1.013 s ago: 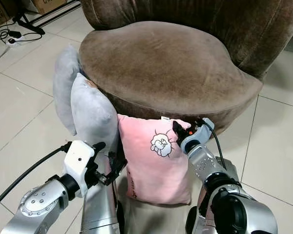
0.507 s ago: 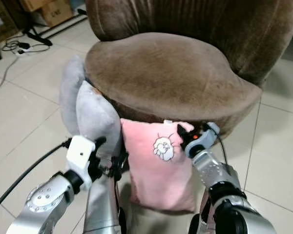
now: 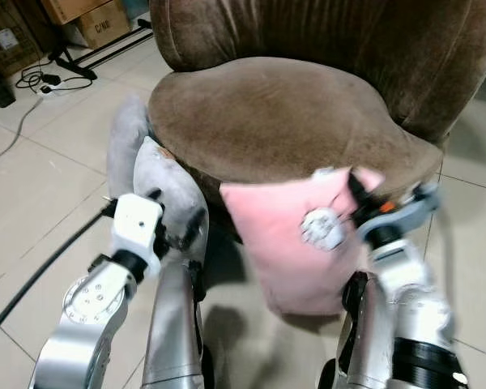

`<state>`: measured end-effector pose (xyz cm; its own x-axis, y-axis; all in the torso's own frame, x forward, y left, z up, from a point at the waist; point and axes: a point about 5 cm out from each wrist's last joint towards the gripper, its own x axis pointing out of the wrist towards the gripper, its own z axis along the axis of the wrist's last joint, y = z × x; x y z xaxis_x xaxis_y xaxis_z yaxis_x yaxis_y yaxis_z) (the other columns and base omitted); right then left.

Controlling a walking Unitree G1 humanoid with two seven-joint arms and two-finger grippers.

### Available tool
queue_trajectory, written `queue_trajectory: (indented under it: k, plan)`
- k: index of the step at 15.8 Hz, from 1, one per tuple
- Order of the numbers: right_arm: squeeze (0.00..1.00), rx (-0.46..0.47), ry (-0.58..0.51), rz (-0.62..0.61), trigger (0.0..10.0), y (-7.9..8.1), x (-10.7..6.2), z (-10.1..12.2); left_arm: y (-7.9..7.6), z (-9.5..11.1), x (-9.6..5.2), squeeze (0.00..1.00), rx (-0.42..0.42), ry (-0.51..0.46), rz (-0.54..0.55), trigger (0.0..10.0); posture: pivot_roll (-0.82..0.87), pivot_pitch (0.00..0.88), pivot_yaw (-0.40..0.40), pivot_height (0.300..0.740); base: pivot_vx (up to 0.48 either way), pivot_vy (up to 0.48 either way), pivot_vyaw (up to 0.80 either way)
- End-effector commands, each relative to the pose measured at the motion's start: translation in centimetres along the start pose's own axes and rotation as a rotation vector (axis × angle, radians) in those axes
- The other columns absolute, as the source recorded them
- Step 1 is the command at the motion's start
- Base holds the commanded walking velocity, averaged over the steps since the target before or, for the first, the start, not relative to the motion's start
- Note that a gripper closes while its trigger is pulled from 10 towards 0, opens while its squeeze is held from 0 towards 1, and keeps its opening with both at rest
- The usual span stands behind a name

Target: Move the pillow to the sofa from floor

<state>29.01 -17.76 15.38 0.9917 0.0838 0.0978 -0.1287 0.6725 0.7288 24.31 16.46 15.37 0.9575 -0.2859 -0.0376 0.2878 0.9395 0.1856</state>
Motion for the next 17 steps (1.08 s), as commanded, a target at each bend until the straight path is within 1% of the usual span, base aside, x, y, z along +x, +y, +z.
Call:
queue_trajectory:
  k: [1, 2, 3, 4, 5, 6, 7, 8, 9, 11, 13, 15, 17]
  plan:
    - [0.0, -0.046, -0.127, 0.135, 0.0, 3.8, 0.0, 3.1, 0.5, 0.3, 0.1, 0.0, 0.028, -0.018, 0.047, 10.0, -0.12, 0.0, 0.085, 0.407, 0.0, 0.0, 0.0]
    - [0.0, -0.066, -0.134, 0.121, 0.0, 4.4, -0.1, 3.6, 0.7, 0.3, 0.4, 0.0, 0.049, -0.02, 0.066, 10.0, -0.12, 0.0, 0.08, 0.407, 0.0, 0.0, 0.0]
    - [0.0, -0.138, -0.112, 0.146, 10.0, 5.1, 0.2, 3.6, 1.0, 0.5, 0.8, 0.0, 0.094, -0.024, 0.094, 10.0, -0.12, 0.0, 0.072, 0.407, 0.0, 0.0, 0.0]
    - [0.0, -0.183, -0.094, 0.16, 10.0, 5.5, 0.2, 3.5, 1.2, 0.6, 1.1, 0.0, 0.113, -0.03, 0.112, 10.0, -0.12, 0.0, 0.07, 0.407, 0.0, 0.0, 0.0]
    - [0.0, -0.297, -0.095, 0.152, 10.0, 6.2, 0.5, 3.4, 1.9, 1.1, 1.5, 0.0, 0.122, -0.048, 0.178, 10.0, -0.12, 0.0, 0.073, 0.412, 0.0, 0.0, 0.0]
    - [0.0, -0.33, -0.09, 0.142, 10.0, 6.4, 0.6, 3.3, 2.2, 1.3, 1.6, 0.0, 0.123, -0.051, 0.2, 10.0, -0.12, 0.0, 0.073, 0.417, 0.0, 0.0, 0.0]
    - [0.0, -0.398, -0.096, 0.148, 10.0, 7.2, 0.5, 3.0, 2.3, 1.7, 1.7, 0.0, 0.142, -0.066, 0.209, 10.0, -0.12, 0.0, 0.07, 0.427, 0.0, 0.0, 0.0]
    - [0.0, -0.422, -0.098, 0.149, 10.0, 7.6, 0.4, 2.8, 2.0, 2.0, 1.8, 0.0, 0.146, -0.08, 0.196, 10.0, -0.11, 0.0, 0.066, 0.437, 0.0, 0.0, 0.0]
    - [0.0, -0.425, -0.094, 0.141, 10.0, 7.6, 0.4, 2.8, 1.8, 2.2, 1.8, 0.0, 0.159, -0.084, 0.179, 10.0, -0.11, 0.0, 0.061, 0.447, 0.0, 0.0, 0.0]
    - [0.0, -0.446, -0.089, 0.12, 10.0, 7.3, 0.6, 2.7, 1.8, 2.1, 1.9, 0.0, 0.164, -0.08, 0.19, 10.0, -0.11, 0.0, 0.049, 0.467, 0.0, 0.0, 0.0]
    - [0.0, -0.471, -0.092, 0.118, 10.0, 7.4, 0.9, 2.7, 1.7, 2.0, 2.0, 0.0, 0.164, -0.08, 0.198, 10.0, -0.11, 0.0, 0.04, 0.482, 0.0, 0.0, 0.0]
    - [0.0, -0.469, -0.102, 0.113, 10.0, 7.8, 1.3, 3.0, 1.6, 2.0, 2.0, 0.0, 0.149, -0.08, 0.211, 10.0, -0.11, 0.0, 0.037, 0.502, 0.0, 0.0, 0.0]
    - [0.0, -0.466, -0.106, 0.103, 10.0, 7.8, 1.5, 3.2, 1.7, 2.1, 2.1, 0.0, 0.148, -0.079, 0.216, 10.0, -0.1, 0.0, 0.038, 0.522, 0.0, 0.0, 0.0]
